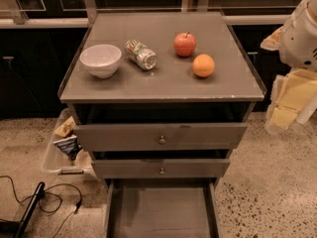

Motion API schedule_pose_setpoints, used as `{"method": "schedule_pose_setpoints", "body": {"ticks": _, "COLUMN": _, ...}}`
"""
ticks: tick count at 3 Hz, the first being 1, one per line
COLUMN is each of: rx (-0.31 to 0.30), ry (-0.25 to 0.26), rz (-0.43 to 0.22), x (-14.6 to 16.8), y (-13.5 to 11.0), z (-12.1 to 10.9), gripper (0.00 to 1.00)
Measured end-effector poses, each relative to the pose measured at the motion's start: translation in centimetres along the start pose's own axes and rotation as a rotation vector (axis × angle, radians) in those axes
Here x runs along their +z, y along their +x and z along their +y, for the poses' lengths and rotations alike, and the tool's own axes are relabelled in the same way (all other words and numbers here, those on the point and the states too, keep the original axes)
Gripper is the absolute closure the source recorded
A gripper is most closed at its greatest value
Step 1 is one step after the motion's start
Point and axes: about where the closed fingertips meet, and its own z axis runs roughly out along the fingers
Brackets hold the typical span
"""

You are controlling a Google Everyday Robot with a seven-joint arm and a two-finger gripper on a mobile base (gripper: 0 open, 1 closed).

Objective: Place orange into bottom drawer

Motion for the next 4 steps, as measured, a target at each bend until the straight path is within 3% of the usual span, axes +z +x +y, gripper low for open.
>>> {"method": "schedule_pose_setpoints", "body": {"ticks": 1, "rx": -0.009, "ry": 0.014, "rz": -0.01, "x": 0.0, "y": -0.4, "z": -0.4, "gripper": 0.0}}
{"method": "schedule_pose_setpoints", "body": {"ticks": 2, "rx": -0.039, "ry": 0.049, "rz": -0.064, "x": 0.7, "y": -1.9, "z": -2.9, "gripper": 0.0}}
{"method": "schedule_pose_setpoints", "body": {"ticks": 3, "rx": -0.053, "ry": 0.08, "rz": -0.145, "x": 2.7, "y": -2.9, "z": -6.9, "gripper": 0.0}}
{"method": "schedule_pose_setpoints", "body": {"ticks": 4, "rx": -0.06, "ry": 0.077, "rz": -0.229, "x": 5.8, "y": -3.4, "z": -10.4, "gripper": 0.0}}
